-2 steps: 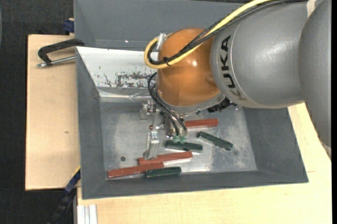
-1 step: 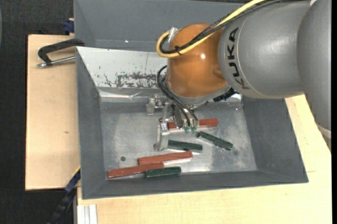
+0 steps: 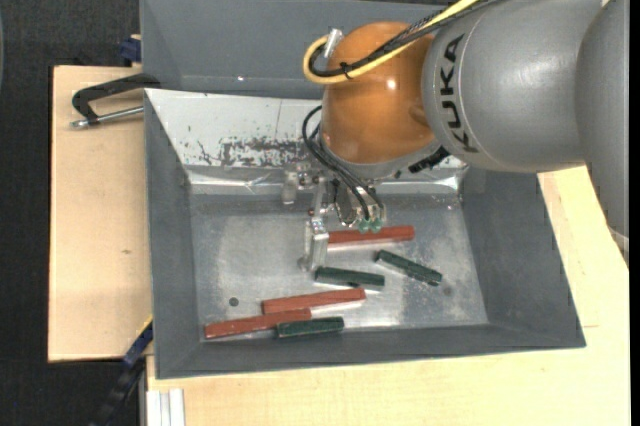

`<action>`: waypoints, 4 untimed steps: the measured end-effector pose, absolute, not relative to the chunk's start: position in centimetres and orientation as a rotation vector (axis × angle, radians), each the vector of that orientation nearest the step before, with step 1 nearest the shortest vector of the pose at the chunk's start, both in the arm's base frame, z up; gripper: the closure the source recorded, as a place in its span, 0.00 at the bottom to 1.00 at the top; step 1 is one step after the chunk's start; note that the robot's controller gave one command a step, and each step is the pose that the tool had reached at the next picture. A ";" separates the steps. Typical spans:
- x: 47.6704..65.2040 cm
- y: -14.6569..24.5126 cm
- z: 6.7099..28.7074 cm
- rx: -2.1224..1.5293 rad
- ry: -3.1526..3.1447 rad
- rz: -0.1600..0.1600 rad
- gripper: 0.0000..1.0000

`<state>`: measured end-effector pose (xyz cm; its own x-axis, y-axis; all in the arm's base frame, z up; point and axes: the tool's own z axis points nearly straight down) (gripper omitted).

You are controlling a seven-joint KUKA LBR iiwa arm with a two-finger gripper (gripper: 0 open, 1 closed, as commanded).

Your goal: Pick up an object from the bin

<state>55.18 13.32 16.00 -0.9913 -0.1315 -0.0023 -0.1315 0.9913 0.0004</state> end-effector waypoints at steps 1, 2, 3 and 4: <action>54.5 9.9 13.5 -0.216 3.121 0.008 0.00; 55.5 5.0 11.8 -0.358 3.121 0.002 0.00; 56.7 3.4 12.1 -0.494 3.096 -0.003 0.00; 58.9 6.1 7.1 -1.068 2.949 0.003 1.00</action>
Offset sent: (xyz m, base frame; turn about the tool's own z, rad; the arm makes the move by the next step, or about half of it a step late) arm 0.0169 -0.1086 -0.0392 -0.1598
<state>58.90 6.11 7.12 -0.7679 -0.6405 -0.0057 -0.6405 0.7679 -0.0003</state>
